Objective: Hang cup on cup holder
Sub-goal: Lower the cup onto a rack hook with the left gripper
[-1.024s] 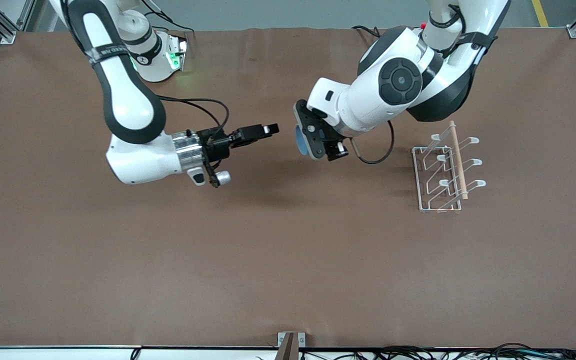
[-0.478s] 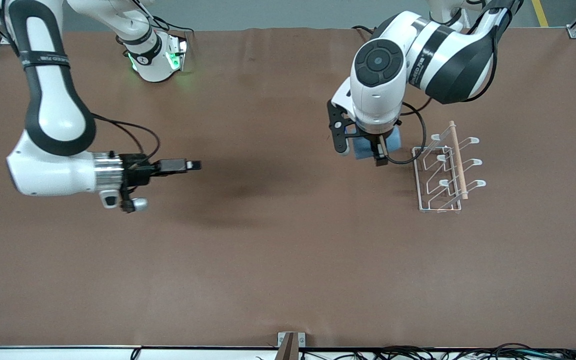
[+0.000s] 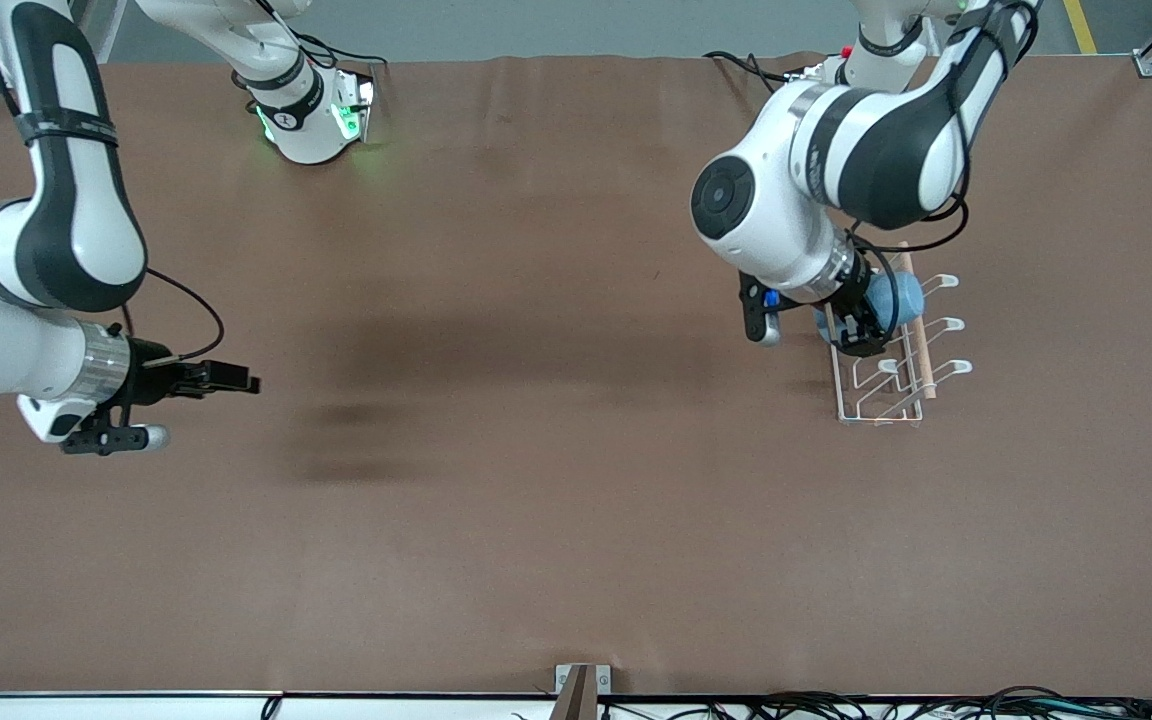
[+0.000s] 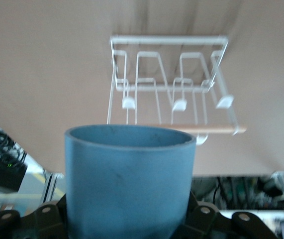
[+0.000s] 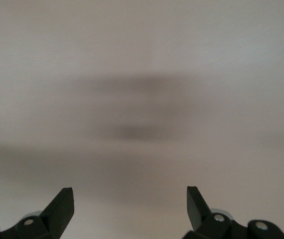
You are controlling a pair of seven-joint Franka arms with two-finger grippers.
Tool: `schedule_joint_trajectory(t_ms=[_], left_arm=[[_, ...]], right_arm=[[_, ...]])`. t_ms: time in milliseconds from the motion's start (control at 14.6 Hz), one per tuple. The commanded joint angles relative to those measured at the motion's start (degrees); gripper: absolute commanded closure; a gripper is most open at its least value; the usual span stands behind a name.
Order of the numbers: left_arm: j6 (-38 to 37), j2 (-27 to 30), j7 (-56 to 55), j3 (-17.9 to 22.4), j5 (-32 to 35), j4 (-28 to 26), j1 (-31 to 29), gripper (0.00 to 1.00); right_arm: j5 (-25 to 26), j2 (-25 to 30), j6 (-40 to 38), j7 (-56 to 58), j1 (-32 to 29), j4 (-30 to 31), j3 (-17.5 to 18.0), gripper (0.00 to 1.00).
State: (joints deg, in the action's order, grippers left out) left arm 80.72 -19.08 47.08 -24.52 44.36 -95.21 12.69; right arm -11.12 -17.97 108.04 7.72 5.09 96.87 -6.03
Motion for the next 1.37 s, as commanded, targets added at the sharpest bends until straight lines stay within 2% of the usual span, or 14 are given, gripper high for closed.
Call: schedule_joint_trajectory(t_ms=[0,205,478,683,956,1024,1093,1229,1298], left_arm=[[-0.4,-2.0,0.1,-0.3,8.3,-4.2,-1.5,0.99],[-0.5,-6.2,-0.1,-0.5,16.2,-6.2,-2.6,0.98],[-1.3,-11.5,-3.1,-0.4,21.8,-6.5,-2.1,0.96],[-4.3,-15.2,-6.6,-0.4,22.6,-6.4,-1.6,0.93],[-7.1,-19.0,-9.4,-0.4,22.7,-6.3,-1.3,0.88],[-7.2,-19.5,-10.8,-0.4,22.6,-6.2,-1.3,0.81],[-7.8,-19.8,-12.7,-0.4,22.5,-6.1,-1.7,0.51],[-9.5,-19.7,-16.1,-0.3,21.0,-4.6,-2.3,0.13],[-9.5,-19.4,-16.1,-0.3,19.6,-3.4,-2.4,0.02]], right_arm=[[9.2,3.5,-0.1,-1.0,-1.4,-2.7,0.4,0.00],[9.6,3.7,-0.8,-1.0,-4.9,-7.4,0.2,0.00],[9.8,7.1,-8.9,-3.0,-5.7,-12.2,-0.7,0.00],[9.8,12.6,-16.5,-9.5,-5.7,-12.2,-0.6,0.00],[9.8,14.9,-26.9,-10.8,-5.5,-16.4,-0.4,0.00],[9.9,14.5,-26.8,-10.4,-5.6,-17.2,-0.3,0.00],[9.7,14.5,-26.7,-10.0,-6.0,-18.1,-0.5,0.00],[9.2,14.2,-26.7,-9.9,-5.9,-18.8,-0.5,0.00],[9.5,14.2,-26.4,-9.7,-5.7,-18.8,-0.5,0.00]])
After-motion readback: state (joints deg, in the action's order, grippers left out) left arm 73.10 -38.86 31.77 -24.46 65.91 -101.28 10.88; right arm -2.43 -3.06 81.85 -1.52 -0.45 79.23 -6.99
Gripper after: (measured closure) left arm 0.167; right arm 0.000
